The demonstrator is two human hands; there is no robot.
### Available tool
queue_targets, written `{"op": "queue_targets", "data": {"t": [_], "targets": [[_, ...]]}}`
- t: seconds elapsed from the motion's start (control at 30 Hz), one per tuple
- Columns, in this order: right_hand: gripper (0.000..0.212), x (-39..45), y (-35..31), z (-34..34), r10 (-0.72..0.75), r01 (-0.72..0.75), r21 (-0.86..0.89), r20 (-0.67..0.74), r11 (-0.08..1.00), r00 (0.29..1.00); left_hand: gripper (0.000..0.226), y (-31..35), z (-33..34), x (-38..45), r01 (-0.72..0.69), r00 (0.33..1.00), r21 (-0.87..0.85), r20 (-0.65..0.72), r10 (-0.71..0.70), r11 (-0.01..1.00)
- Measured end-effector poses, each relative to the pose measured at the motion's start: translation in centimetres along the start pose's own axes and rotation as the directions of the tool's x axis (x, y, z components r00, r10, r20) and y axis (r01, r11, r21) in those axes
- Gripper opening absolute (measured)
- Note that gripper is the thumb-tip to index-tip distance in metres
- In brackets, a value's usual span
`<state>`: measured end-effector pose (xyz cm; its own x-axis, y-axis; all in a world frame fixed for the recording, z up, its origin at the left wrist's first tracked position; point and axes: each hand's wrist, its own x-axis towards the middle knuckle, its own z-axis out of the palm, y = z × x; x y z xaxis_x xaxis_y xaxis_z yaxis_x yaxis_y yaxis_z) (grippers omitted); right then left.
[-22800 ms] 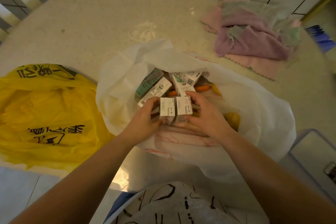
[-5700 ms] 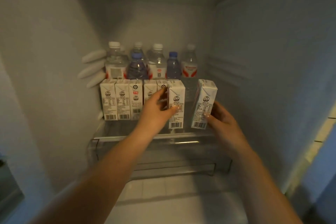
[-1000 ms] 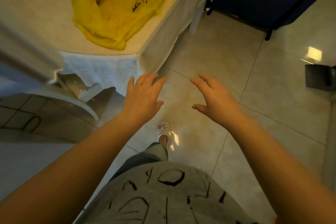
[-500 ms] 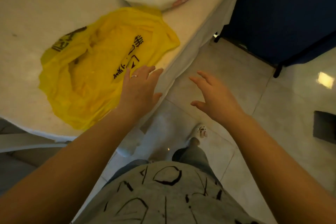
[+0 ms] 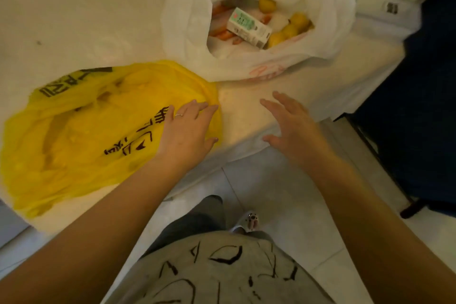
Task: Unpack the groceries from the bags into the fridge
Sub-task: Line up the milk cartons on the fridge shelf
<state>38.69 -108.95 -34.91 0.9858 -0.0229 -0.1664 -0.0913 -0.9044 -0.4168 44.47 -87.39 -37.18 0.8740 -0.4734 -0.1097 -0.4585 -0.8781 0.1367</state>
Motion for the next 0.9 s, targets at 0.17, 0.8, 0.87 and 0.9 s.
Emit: {"op": "queue_targets", "data": {"t": [0.17, 0.8, 0.87, 0.9], "targets": [[0.073, 5.8, 3.3, -2.9, -0.067, 0.067, -0.031, 0.001, 0.997, 0.998, 0.07, 2.1, -1.2, 5.6, 0.057, 0.997, -0.046, -0.056, -0.06, 0.997], [0.077, 26.8, 8.4, -6.7, -0.217, 0.221, -0.076, 0.065, 0.972, 0.974, 0.074, 3.2, -1.6, 25.0, 0.089, 0.991, -0.17, -0.08, -0.103, 0.981], [0.079, 28.6, 8.6, -6.1, -0.261, 0.271, -0.099, 0.104, 0.957, 0.96, 0.08, 3.8, -0.8, 26.0, 0.169, 0.985, -0.183, 0.001, -0.172, 0.968], [0.08, 29.3, 8.8, -5.9, -0.282, 0.295, -0.104, 0.121, 0.95, 0.952, 0.084, 4.0, -0.4, 26.4, 0.21, 0.978, -0.186, 0.043, -0.206, 0.96]]}}
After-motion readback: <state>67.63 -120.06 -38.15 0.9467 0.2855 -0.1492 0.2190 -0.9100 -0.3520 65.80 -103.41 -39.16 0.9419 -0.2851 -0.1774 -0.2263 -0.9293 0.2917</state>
